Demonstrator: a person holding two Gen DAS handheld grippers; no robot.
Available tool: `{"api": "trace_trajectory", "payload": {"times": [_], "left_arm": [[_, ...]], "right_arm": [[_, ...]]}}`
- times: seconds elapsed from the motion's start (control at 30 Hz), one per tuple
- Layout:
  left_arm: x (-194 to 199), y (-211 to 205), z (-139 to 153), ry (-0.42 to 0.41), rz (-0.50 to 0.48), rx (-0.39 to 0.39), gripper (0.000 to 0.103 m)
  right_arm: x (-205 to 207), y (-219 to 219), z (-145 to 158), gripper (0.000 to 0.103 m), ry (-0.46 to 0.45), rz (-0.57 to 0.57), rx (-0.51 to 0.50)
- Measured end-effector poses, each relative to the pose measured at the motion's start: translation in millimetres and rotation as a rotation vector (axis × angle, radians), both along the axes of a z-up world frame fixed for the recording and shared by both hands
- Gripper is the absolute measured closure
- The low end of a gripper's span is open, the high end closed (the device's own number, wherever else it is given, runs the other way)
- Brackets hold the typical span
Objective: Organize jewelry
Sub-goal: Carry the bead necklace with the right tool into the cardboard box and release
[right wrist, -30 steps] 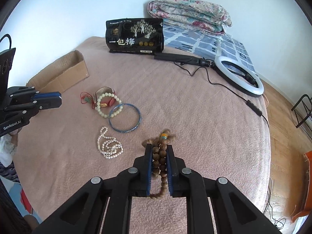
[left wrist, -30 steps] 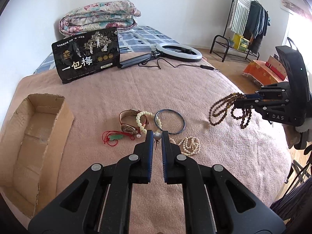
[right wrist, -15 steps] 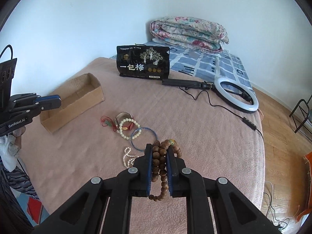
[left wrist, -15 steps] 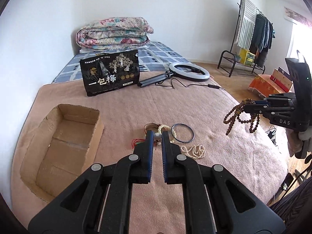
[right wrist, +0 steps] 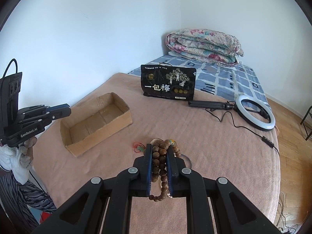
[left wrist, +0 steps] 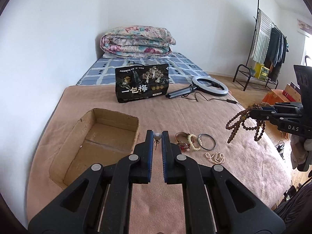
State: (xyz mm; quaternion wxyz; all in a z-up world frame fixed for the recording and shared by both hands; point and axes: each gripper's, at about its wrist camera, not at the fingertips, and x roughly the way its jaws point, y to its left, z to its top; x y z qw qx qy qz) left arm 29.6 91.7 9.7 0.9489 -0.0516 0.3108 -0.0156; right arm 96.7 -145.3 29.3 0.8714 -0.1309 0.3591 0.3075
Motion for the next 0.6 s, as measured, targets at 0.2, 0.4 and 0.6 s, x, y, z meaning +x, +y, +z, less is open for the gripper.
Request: {"api": "trace_trajectory", "payload": {"times": [0.2, 0.4, 0.6], "left_arm": [[-0.4, 40.9, -4.2, 0.018, 0.097, -0.006, 0.097], [3.7, 86.7, -18.1, 0.059, 0.211, -0.039, 0.097], [7.8, 116.5, -31.9, 0.092, 0.268, -0.052, 0.097]], "right_arm": [[5.3, 40.7, 4.2, 0.092, 0.010, -0.003, 0.019], [11.0, 83.1, 2.4, 0.092, 0.018, 0.009, 0.042], [16.3, 128.5, -2.6, 0.092, 0.004, 0.034, 0.031]]}}
